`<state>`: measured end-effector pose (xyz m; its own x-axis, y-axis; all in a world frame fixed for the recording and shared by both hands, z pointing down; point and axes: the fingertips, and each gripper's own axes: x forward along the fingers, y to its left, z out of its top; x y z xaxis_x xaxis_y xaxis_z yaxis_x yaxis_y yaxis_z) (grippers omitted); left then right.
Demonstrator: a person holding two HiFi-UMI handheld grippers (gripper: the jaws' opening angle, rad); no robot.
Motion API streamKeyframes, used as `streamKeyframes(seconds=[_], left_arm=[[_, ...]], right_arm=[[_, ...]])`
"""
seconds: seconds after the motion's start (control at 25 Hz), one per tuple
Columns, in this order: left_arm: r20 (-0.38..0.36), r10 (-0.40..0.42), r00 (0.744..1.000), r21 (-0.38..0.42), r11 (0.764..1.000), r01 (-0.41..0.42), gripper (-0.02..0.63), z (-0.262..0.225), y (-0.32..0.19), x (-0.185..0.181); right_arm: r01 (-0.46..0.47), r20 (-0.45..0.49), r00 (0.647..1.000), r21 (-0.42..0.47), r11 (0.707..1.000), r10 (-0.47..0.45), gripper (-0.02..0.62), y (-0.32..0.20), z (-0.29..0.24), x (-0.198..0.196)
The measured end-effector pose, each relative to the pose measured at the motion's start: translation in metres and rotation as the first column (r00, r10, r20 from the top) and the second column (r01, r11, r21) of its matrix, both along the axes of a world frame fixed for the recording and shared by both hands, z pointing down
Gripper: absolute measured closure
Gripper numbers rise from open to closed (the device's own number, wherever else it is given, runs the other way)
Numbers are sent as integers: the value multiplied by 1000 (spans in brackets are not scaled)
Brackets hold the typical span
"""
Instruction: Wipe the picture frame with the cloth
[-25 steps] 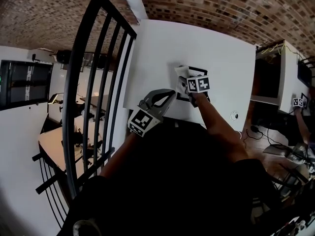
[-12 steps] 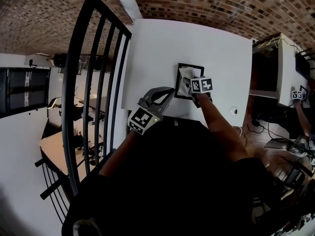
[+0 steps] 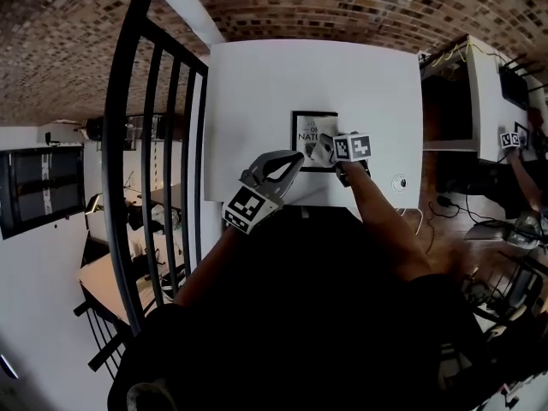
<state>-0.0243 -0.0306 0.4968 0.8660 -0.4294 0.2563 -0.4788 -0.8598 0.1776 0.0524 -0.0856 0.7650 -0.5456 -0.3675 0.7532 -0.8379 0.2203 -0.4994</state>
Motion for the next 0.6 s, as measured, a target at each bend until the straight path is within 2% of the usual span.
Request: streamKeyframes(seconds=[0.32,0.48,0.6], left_arm=[[-4,52,999,2,999,-52,606,1,5,21],[-5,57,998,2,998,-57,606,1,7,25],[-6,53,999,1,999,-53,606,2,10,24]], right_arm=[[-95,-12,995,12,995,95,488,3,-6,43],[-148,-21,989,10,989,148,488,7,-7,68],[-175,-13,984,17,984,175,488,7,-14,72]])
